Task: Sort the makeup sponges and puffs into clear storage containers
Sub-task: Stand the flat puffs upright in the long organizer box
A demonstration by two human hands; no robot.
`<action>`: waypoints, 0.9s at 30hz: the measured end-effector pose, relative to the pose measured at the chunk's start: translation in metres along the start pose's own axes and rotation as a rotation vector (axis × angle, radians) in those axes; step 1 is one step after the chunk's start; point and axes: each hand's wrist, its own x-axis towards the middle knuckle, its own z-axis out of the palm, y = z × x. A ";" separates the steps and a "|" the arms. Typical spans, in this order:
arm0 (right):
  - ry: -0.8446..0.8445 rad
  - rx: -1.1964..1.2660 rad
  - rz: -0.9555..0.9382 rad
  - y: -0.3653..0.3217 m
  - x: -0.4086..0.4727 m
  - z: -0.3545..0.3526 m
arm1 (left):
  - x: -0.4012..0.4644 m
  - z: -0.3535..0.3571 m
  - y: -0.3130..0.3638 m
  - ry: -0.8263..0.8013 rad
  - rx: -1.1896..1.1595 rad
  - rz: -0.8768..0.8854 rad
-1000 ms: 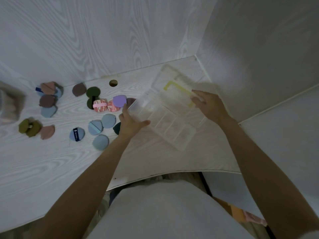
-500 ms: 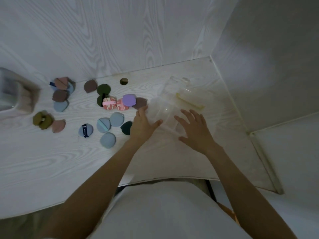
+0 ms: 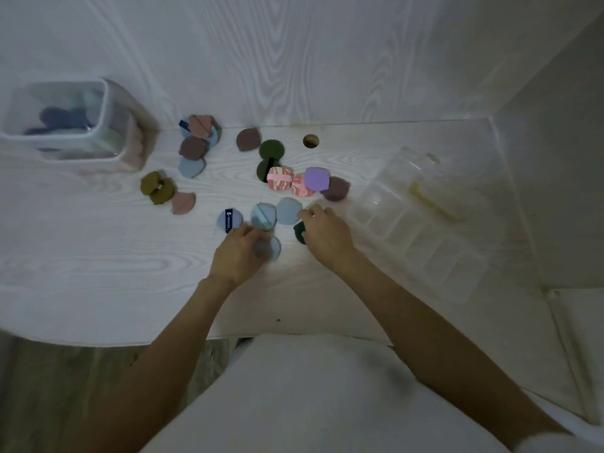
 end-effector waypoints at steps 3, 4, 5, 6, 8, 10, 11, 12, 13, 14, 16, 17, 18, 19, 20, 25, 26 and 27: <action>-0.047 -0.068 0.097 -0.007 0.012 0.016 | 0.006 -0.001 -0.004 -0.016 -0.070 -0.026; -0.042 -0.028 0.124 -0.006 0.012 0.020 | 0.008 -0.003 -0.005 -0.012 -0.102 -0.063; -0.030 0.024 0.144 -0.005 0.013 0.021 | 0.010 -0.006 -0.007 -0.035 -0.129 -0.112; -0.017 0.072 0.152 -0.004 0.012 0.022 | 0.012 -0.008 -0.009 -0.074 -0.151 -0.151; 0.009 0.124 0.154 -0.003 0.009 0.021 | 0.014 -0.010 -0.015 -0.135 -0.142 -0.151; 0.051 0.175 0.168 -0.004 0.004 0.022 | 0.013 -0.011 -0.019 -0.148 -0.103 -0.121; 0.083 0.204 0.173 -0.005 0.001 0.022 | 0.013 -0.011 -0.021 -0.140 -0.088 -0.121; 0.113 0.230 0.180 -0.006 -0.003 0.023 | 0.013 -0.011 -0.023 -0.122 -0.085 -0.126; 0.142 0.250 0.185 -0.006 -0.007 0.024 | 0.013 -0.011 -0.023 -0.107 -0.085 -0.134; 0.161 0.267 0.186 -0.006 -0.011 0.025 | 0.014 -0.012 -0.022 -0.089 -0.088 -0.131; 0.185 0.314 0.183 -0.005 -0.019 0.022 | 0.016 -0.014 -0.019 -0.058 -0.116 -0.120; 0.200 0.338 0.180 -0.003 -0.023 0.018 | 0.019 -0.017 -0.016 -0.034 -0.143 -0.117; 0.224 0.359 0.180 -0.002 -0.028 0.012 | 0.021 -0.021 -0.012 -0.002 -0.178 -0.109; 0.257 0.382 0.185 -0.001 -0.034 0.006 | 0.024 -0.026 -0.008 0.032 -0.227 -0.101; 0.298 0.410 0.205 0.002 -0.040 -0.002 | 0.028 -0.030 -0.002 0.064 -0.299 -0.092; 0.555 0.593 0.417 0.033 -0.073 -0.041 | 0.060 -0.047 0.064 0.090 -0.624 -0.013; 0.579 0.609 0.458 0.041 -0.078 -0.045 | 0.066 -0.045 0.079 0.071 -0.626 0.024; 0.594 0.613 0.497 0.049 -0.081 -0.048 | 0.073 -0.041 0.093 0.057 -0.607 0.066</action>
